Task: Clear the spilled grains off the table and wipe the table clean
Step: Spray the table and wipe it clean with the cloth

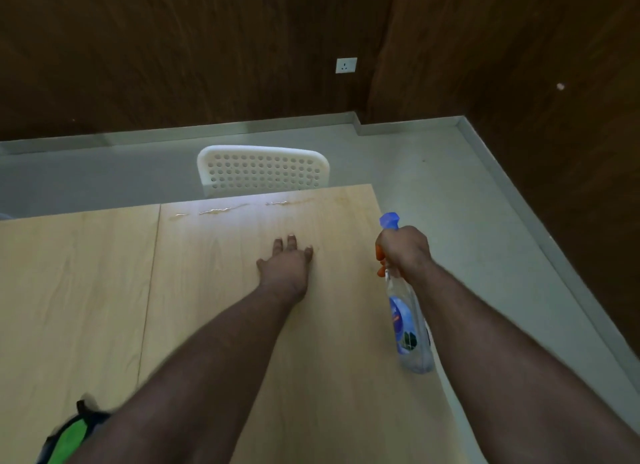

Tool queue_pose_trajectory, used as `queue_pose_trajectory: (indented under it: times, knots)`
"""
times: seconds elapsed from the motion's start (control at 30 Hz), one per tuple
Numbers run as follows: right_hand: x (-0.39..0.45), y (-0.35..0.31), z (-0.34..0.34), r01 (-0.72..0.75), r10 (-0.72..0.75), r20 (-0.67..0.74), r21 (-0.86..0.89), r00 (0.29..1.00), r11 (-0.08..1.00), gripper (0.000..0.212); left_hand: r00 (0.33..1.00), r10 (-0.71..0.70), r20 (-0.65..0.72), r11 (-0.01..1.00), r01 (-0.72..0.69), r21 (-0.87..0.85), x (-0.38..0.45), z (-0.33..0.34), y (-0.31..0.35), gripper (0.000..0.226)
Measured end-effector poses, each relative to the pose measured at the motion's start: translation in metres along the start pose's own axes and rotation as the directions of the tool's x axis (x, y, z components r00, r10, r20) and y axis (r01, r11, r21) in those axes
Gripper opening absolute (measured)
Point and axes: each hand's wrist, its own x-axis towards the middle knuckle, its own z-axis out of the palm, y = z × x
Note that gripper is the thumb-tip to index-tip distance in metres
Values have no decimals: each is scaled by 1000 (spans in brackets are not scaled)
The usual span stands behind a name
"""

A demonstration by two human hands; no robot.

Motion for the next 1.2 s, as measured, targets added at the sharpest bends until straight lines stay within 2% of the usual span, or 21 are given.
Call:
queue_pose_trajectory:
  times: [0.2, 0.37, 0.53, 0.63, 1.07, 1.2]
  knots:
    - [-35, 58, -25, -49, 50, 52, -23, 997, 999, 19, 1000, 7, -30, 999, -6, 36, -34, 31, 28, 62]
    - [-74, 106, -36, -56, 61, 96, -52, 993, 997, 20, 998, 59, -9, 997, -60, -42, -77, 60, 58, 81]
    - [-110, 157, -44, -84, 91, 127, -62, 988, 995, 28, 995, 99, -1, 994, -99, -36, -134, 104, 87, 110]
    - [-130, 181, -49, -71, 82, 133, -88, 988, 994, 20, 994, 113, 4, 992, -112, -56, -164, 126, 94, 118]
    - [-213, 280, -65, -135, 151, 117, -132, 982, 982, 16, 988, 156, 3, 986, -156, -58, -247, 176, 113, 105]
    - [-227, 292, -58, -92, 120, 145, -189, 982, 978, 12, 988, 155, -6, 986, -155, -64, -262, 185, 104, 100]
